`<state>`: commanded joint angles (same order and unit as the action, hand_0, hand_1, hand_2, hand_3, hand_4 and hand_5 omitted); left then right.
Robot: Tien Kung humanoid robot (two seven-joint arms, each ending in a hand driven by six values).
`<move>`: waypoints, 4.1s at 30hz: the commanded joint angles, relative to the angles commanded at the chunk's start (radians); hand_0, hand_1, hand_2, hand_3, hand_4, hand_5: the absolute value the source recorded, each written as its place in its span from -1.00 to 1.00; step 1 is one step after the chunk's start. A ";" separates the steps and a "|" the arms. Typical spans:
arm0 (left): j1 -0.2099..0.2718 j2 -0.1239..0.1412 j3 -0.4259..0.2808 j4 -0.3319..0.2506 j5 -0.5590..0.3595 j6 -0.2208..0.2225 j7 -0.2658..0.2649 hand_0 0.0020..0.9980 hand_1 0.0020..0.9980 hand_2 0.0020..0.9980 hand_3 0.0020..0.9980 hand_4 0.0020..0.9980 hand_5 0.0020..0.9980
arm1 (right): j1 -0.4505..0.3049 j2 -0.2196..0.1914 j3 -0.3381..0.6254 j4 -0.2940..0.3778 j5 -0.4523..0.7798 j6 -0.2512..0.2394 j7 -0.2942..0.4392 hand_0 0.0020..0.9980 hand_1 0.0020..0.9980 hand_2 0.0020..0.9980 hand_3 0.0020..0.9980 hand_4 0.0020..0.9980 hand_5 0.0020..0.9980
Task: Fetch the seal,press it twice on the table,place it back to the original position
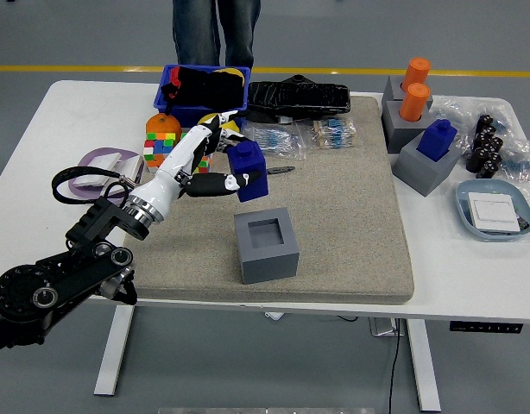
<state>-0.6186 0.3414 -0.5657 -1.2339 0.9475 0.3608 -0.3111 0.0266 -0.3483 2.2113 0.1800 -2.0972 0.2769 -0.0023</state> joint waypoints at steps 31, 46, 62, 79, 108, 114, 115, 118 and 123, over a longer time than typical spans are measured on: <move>0.042 0.021 -0.014 0.244 -0.035 0.066 -0.075 0.01 -0.20 -0.06 0.71 0.35 -1.00 | -0.001 0.003 -0.009 0.000 0.004 0.002 0.003 0.56 0.36 0.32 0.23 0.56 -0.12; 0.105 -0.010 0.020 0.326 -0.117 0.127 -0.172 0.03 -0.18 -0.08 0.70 0.33 -1.00 | -0.006 0.004 -0.015 0.000 0.003 0.003 0.006 0.57 0.36 0.32 0.23 0.56 -0.13; 0.142 -0.036 0.050 0.379 -0.182 0.170 -0.245 0.03 -0.18 -0.09 0.69 0.33 -1.00 | -0.006 0.006 -0.007 0.000 0.000 0.003 0.010 0.57 0.36 0.32 0.23 0.57 -0.13; 0.161 -0.048 0.088 0.419 -0.207 0.168 -0.266 0.03 -0.18 -0.11 0.68 0.31 -1.00 | -0.006 0.009 -0.006 0.000 0.000 0.005 0.010 0.57 0.37 0.32 0.23 0.56 -0.13; 0.130 -0.005 -0.066 0.073 -0.059 0.183 -0.218 0.02 -0.18 -0.12 0.66 0.29 -1.00 | -0.005 0.008 0.001 0.000 -0.004 0.004 0.008 0.57 0.36 0.32 0.23 0.57 -0.13; 0.129 0.002 -0.069 0.006 -0.035 0.183 -0.208 0.01 -0.18 -0.13 0.66 0.29 -1.00 | -0.005 0.010 0.000 0.000 -0.003 0.005 0.008 0.57 0.36 0.32 0.23 0.57 -0.12; 0.131 0.005 -0.066 -0.010 -0.030 0.182 -0.205 0.01 -0.18 -0.13 0.66 0.29 -1.00 | -0.005 0.010 0.000 0.000 -0.004 0.005 0.008 0.57 0.36 0.32 0.23 0.57 -0.12; 0.134 0.014 -0.054 -0.062 -0.014 0.177 -0.192 0.01 -0.18 -0.13 0.66 0.28 -1.00 | -0.007 0.008 0.001 0.000 -0.004 0.004 0.008 0.57 0.36 0.32 0.23 0.57 -0.13; 0.134 0.029 -0.018 -0.132 0.013 0.159 -0.161 0.01 -0.18 -0.13 0.66 0.28 -1.00 | -0.006 0.008 0.002 0.000 -0.006 0.004 0.008 0.57 0.36 0.32 0.23 0.57 -0.13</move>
<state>-0.4849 0.3707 -0.5838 -1.3661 0.9600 0.5198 -0.4722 0.0209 -0.3407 2.2129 0.1800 -2.1031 0.2806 0.0054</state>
